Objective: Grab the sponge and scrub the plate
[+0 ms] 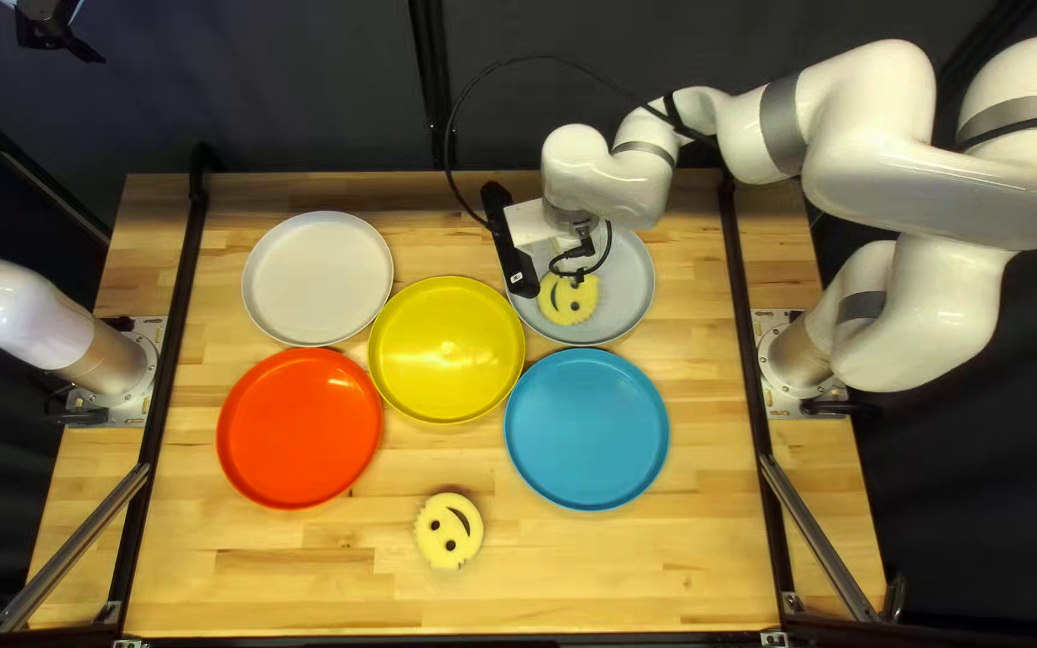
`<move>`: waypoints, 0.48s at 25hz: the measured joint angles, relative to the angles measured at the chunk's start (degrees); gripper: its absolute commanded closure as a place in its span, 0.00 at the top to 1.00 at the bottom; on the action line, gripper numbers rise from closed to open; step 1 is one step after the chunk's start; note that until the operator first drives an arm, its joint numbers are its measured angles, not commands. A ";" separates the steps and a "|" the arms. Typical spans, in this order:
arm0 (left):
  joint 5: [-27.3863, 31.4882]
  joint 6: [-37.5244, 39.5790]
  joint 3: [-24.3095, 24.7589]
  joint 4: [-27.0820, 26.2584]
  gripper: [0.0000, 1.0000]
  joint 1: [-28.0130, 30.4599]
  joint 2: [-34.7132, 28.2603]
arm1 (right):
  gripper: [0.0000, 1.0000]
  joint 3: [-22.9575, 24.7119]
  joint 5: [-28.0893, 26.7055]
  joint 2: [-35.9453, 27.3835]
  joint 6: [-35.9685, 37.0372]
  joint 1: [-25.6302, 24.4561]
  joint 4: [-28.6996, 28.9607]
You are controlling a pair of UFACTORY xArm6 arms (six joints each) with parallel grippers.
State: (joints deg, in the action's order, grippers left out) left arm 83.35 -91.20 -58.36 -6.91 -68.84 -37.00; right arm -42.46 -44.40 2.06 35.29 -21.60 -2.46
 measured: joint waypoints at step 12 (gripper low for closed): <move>0.00 0.00 0.00 0.00 1.00 0.00 0.00 | 0.00 -8.79 -2.29 7.70 4.59 -5.81 -0.23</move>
State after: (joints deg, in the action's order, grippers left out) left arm 83.35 -91.20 -58.36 -6.91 -68.84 -37.00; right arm -51.25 -46.69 9.75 39.89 -27.42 -2.69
